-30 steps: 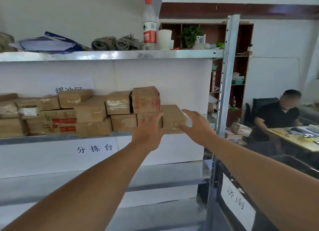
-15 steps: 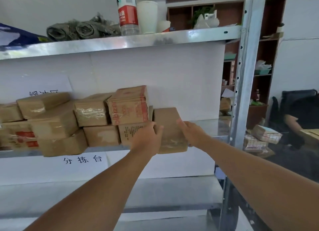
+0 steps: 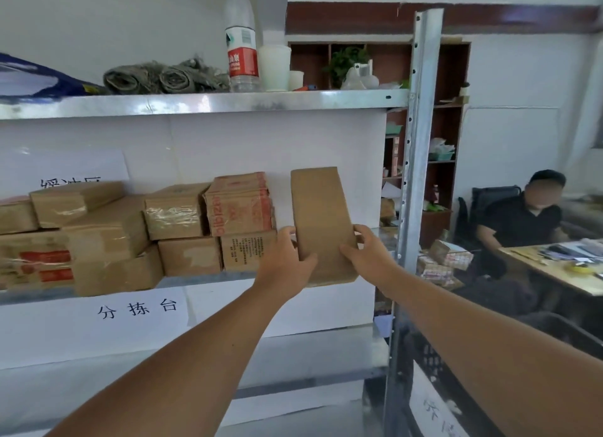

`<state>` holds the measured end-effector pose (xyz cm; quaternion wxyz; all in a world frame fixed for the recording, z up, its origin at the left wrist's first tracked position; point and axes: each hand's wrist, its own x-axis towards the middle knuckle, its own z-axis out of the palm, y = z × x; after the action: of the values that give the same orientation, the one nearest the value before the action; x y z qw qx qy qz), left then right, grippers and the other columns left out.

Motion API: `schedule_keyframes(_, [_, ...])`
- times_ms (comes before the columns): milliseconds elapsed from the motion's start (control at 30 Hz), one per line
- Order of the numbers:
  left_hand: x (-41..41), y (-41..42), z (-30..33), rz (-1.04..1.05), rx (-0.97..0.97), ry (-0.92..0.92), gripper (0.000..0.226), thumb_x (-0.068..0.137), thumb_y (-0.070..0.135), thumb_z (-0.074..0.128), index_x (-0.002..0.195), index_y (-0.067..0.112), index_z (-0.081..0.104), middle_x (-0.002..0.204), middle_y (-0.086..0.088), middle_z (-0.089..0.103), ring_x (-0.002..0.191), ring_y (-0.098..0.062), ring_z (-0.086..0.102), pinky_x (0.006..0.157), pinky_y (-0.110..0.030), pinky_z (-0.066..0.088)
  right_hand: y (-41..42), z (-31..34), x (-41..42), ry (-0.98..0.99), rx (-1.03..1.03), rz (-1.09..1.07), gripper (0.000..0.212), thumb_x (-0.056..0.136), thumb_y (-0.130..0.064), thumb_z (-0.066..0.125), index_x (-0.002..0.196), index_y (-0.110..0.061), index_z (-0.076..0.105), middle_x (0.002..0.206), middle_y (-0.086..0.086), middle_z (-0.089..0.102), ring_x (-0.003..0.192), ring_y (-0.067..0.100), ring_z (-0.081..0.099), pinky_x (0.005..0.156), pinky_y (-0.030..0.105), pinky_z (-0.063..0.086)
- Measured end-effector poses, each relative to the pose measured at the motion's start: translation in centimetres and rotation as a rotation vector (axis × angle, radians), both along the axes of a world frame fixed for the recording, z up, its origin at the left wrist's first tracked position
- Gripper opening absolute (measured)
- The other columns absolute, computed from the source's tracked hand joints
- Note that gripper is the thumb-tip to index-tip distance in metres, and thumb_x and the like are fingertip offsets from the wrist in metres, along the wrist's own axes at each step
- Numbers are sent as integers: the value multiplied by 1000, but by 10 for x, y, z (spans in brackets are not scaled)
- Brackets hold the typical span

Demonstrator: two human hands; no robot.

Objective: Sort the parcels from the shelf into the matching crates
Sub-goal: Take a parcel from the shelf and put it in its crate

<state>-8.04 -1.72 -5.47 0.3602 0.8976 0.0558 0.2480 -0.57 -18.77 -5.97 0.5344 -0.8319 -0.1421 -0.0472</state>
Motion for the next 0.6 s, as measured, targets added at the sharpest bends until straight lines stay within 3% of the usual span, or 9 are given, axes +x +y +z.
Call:
schedule_keyframes(33, [-12,-3,2,-20,-25,-27,52,95,31,71,138,26,42,116,11,59,79,-4,57,46,-11,37,-7,3,-16,-4,12,-15,50,104,-14,60,150,-21,40,131,-2,55,104,16,60,71,23,51])
schedule_keyframes(100, [-33,-8,7,-60,-72,-103,42,94,28,70,127,28,43,116,9,62,78,-6,60,44,-12,39,-19,7,-45,-30,38,-31,58,101,-6,63,148,-26,37,138,-2,55,107,15,62,75,27,55])
schedule_keyframes(167, [-56,-15,15,-118,-126,-172,40,98,30,65,131,30,42,107,5,64,79,-13,64,50,-19,48,-29,16,-80,-71,63,-47,68,99,-8,66,153,-33,31,136,-3,54,114,20,60,77,30,54])
schedule_keyframes(267, [-89,-27,22,-298,-221,-177,47,107,32,47,152,39,32,95,-1,64,86,-19,66,67,-38,58,-44,31,-139,-76,219,-31,63,104,-36,63,153,-47,25,121,-14,56,107,12,60,79,30,51])
schedule_keyframes(333, [-108,-36,22,-410,-306,-152,43,110,31,34,151,46,33,109,-4,65,99,-19,64,81,-38,55,-55,35,-174,-28,331,-46,51,104,-57,50,149,-53,26,123,-24,55,109,6,59,92,38,54])
schedule_keyframes(400, [-125,-47,22,-485,-447,-97,37,106,39,28,135,54,44,123,-9,61,107,-21,61,94,-48,53,-70,34,-200,64,412,-99,49,100,-73,33,143,-51,38,133,-20,53,122,15,56,105,51,48])
schedule_keyframes(467, [-136,-60,24,-504,-586,13,26,107,42,29,113,46,54,121,-8,63,106,-20,61,97,-51,49,-89,34,-217,142,481,-162,56,99,-78,23,131,-45,54,125,-10,64,113,20,62,106,54,45])
schedule_keyframes(533, [-146,-75,29,-499,-642,125,29,110,44,33,99,31,56,119,-4,66,105,-15,59,101,-52,43,-111,36,-232,181,521,-199,50,98,-78,21,108,-46,58,103,-9,67,94,16,63,107,55,44])
schedule_keyframes(600, [-159,-94,33,-554,-607,179,36,109,58,31,102,33,56,121,2,66,109,-14,58,101,-51,44,-131,37,-245,207,484,-172,57,88,-86,30,114,-45,59,110,-8,67,101,18,63,100,54,49])
